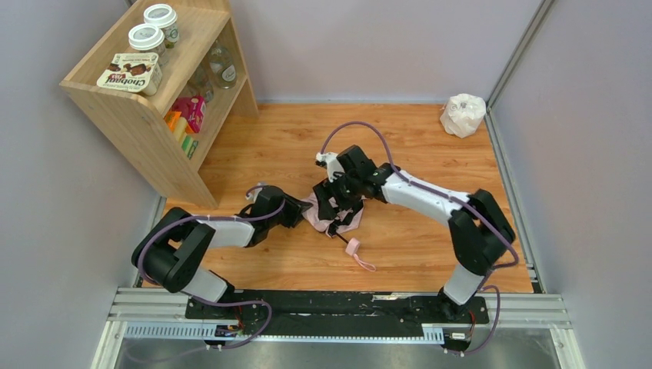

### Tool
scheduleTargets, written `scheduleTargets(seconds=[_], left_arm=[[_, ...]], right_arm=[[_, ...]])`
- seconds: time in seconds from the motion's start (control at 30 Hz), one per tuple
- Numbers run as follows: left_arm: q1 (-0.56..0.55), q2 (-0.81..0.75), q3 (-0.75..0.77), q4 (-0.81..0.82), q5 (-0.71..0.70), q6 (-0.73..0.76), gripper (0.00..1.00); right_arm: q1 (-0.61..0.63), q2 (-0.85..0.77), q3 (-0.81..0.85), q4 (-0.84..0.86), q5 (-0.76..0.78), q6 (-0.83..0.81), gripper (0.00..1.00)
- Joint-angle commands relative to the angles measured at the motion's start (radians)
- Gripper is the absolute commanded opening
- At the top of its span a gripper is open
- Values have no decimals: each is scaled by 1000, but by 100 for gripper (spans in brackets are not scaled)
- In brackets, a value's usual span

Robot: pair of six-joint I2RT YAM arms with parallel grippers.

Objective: Put away the umbrella

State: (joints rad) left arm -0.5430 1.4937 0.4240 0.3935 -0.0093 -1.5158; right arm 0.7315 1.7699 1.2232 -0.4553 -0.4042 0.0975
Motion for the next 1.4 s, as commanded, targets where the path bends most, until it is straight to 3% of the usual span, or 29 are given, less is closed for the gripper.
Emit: scheduleTargets(seconds=[0.0, 0.17, 0.43, 0.63, 0.73, 0.93, 1.07, 1.13, 1.17, 1.27, 1.3, 1.33, 1.37], left_arm=[[2, 4, -25, -269, -49, 57, 0], [0, -42, 16, -430, -52, 30, 0], [0, -36, 68, -513, -24, 11, 0], [0, -7, 79, -507, -14, 11, 0], [-2, -23, 81, -518, -26, 5, 0], [0, -29, 104, -522, -23, 23, 0], [2, -39, 107, -479, -23, 60, 0], [2, -68, 110, -476, -29, 97, 11], [2, -81, 108, -461, -32, 114, 25], [5, -176, 70, -400, -37, 163, 53], [8, -200, 61, -363, -38, 183, 68], [14, -240, 41, -346, -34, 193, 75], [20, -265, 33, -326, -15, 212, 75]], right_arm=[[58, -217, -75, 12, 177, -88, 86], [189, -296, -232, 239, 379, -169, 93], [338, -159, -329, 562, 709, -321, 94], [355, -35, -321, 609, 818, -315, 88], [353, 38, -308, 569, 818, -271, 77], [301, 118, -292, 460, 710, -128, 28], [283, 114, -329, 425, 558, -58, 5], [266, 111, -344, 428, 480, -35, 0], [256, 112, -349, 428, 441, -22, 0], [227, 109, -372, 446, 311, 10, 0], [217, 106, -382, 446, 273, 25, 0], [204, 105, -389, 476, 225, 33, 0], [192, 99, -398, 486, 188, 42, 0]])
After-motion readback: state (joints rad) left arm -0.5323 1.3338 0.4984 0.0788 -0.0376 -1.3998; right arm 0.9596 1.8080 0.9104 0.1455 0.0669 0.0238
